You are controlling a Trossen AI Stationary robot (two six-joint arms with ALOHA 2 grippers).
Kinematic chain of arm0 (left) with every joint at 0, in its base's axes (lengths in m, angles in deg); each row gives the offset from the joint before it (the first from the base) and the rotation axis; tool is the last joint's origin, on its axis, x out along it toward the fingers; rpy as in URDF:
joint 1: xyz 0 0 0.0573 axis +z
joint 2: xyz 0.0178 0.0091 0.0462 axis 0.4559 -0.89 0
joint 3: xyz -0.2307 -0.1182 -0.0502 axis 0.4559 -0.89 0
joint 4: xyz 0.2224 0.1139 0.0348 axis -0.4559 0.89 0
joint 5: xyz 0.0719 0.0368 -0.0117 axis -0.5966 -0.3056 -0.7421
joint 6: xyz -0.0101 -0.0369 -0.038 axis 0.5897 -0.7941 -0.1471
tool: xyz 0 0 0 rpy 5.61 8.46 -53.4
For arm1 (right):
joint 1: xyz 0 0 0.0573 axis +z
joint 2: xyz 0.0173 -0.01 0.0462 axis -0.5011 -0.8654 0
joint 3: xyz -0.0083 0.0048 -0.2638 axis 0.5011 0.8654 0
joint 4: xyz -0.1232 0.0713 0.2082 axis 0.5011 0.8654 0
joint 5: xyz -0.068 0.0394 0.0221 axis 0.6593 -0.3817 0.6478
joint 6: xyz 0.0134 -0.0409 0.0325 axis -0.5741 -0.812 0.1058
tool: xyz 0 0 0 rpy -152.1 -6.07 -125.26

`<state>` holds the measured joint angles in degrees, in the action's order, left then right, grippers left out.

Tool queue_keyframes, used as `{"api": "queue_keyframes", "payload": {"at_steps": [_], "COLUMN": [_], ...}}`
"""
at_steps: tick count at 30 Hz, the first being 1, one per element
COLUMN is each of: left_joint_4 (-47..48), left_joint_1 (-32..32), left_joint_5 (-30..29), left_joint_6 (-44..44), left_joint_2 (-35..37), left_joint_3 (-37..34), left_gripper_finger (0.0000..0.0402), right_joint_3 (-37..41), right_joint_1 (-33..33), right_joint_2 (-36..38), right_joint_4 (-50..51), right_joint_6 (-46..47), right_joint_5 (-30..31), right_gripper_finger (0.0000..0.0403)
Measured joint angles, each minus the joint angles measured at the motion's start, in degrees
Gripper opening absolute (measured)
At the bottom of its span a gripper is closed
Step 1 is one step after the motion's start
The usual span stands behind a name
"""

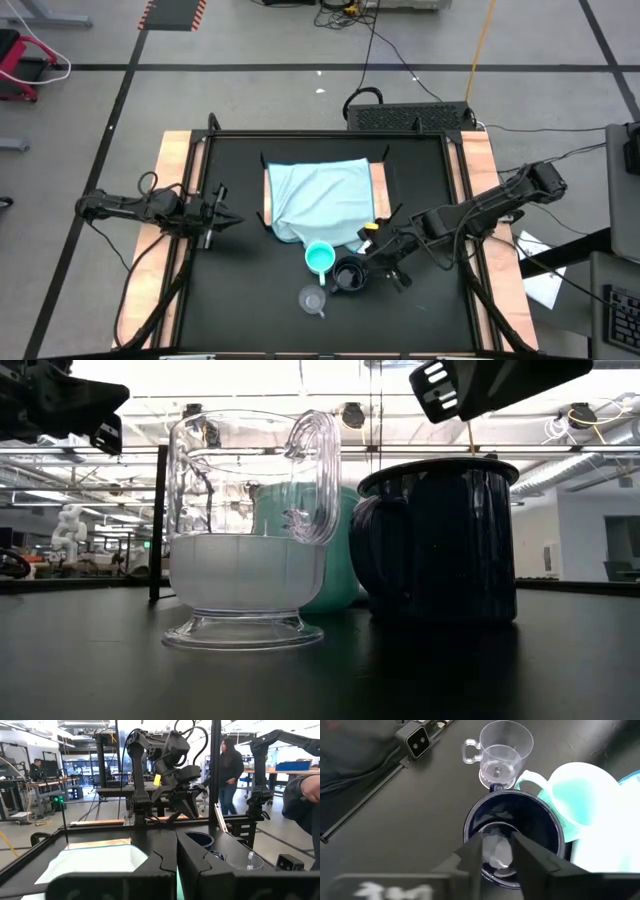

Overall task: Stack small to large cups/mugs on shelf
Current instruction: Put the dark blue mug on the microfiber cloth on the shelf

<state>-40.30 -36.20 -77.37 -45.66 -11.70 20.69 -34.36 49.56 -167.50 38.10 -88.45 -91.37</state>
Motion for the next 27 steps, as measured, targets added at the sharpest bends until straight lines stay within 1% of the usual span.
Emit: {"api": "queue_keyframes", "payload": {"at_steps": [5,7,9,14,27], "left_joint_4": [1.5,1.9,1.9,2.1,2.5], "left_joint_1": [0.0,0.0,0.0,0.0,0.0], "left_joint_5": [0.0,0.0,0.0,-0.1,-0.1], "left_joint_6": [-0.1,-0.2,-0.2,-0.2,-0.2], "left_joint_2": [0.0,0.0,0.0,0.0,0.0], "left_joint_3": [0.0,0.0,0.0,0.0,0.0], "left_gripper_finger": [0.0003,0.0003,0.0003,0.0003,0.0003], "right_joint_3": [0.0,0.0,0.0,0.0,0.2], "right_joint_1": [0.0,0.0,0.0,0.2,3.8], "right_joint_2": [-0.8,-1.7,-3.0,-6.0,-6.7], "right_joint_4": [-1.2,-1.8,-3.0,-3.2,-3.8], "right_joint_6": [0.0,0.0,0.0,-0.7,0.2], "right_joint_5": [0.4,1.9,2.1,1.8,1.7], "right_gripper_finger": [0.0177,0.0197,0.021,0.0219,0.0213]}}
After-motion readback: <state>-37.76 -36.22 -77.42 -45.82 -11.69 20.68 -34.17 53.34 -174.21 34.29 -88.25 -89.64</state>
